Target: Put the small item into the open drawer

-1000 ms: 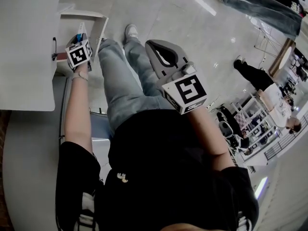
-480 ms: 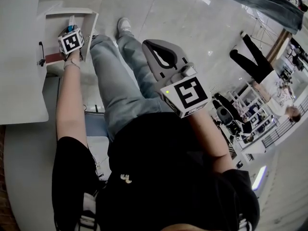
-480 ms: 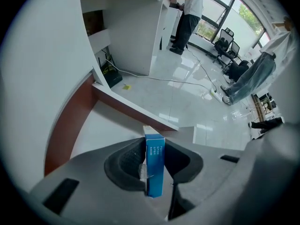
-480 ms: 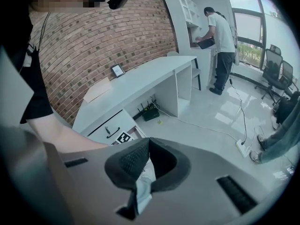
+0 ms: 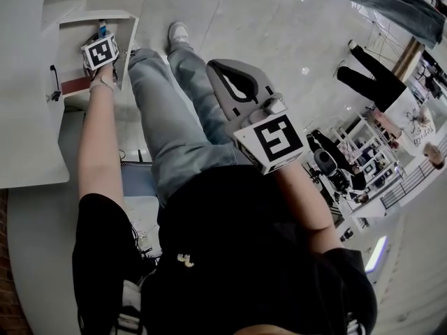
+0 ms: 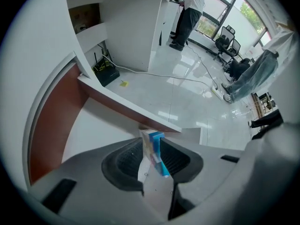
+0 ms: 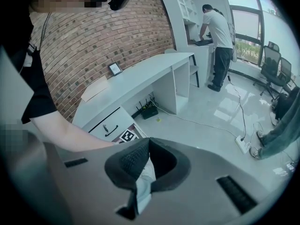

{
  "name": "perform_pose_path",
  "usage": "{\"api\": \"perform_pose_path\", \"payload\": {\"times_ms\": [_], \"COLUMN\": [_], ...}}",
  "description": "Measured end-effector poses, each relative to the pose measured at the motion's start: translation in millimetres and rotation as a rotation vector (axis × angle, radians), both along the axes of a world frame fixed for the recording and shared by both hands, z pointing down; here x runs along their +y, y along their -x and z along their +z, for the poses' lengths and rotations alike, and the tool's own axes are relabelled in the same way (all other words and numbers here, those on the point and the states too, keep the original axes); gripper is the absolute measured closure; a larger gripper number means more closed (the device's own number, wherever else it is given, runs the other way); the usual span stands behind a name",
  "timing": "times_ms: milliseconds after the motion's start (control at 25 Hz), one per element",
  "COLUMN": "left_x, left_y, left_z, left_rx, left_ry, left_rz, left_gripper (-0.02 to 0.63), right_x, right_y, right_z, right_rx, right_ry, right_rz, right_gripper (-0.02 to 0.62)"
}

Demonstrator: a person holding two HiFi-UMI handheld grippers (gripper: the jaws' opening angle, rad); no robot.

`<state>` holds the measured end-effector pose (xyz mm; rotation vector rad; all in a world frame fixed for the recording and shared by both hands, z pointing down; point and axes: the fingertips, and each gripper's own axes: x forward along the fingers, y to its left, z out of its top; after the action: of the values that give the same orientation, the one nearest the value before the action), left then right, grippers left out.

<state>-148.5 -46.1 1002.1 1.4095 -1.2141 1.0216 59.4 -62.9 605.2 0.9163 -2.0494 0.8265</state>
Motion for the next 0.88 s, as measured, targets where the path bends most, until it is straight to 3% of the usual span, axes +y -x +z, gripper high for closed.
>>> {"api": "perform_pose_path", "payload": {"times_ms": [440,720,800,880], "left_x": [14,9,8,9], "left_y": [-6,-16,-21,-27], "left_z": [-36,-106,-134,-158], "left_rx": [0.000,0.023,0.029,0.054], "left_ry": [-0.005,-0.036,-0.054,-0.082], "left_rz": [0.023,0.064,0.062,0.057], "left_gripper": [0.503,0.511,0.603,0.603], "right_x": [-2,-18,-23,-26], "right_y": [3,11,10,7], "right_z": [-21,-66,-83,-95], "right_rx": [-0.035,-0.078,-0.085,-0.087], "right_ry": [-0.042,-0.114,-0.141,-0.166], "right_rz": [-0.011,-0.040,-0.056,-0.067], "right_gripper": [0.583,0.583,0.583,0.583]}}
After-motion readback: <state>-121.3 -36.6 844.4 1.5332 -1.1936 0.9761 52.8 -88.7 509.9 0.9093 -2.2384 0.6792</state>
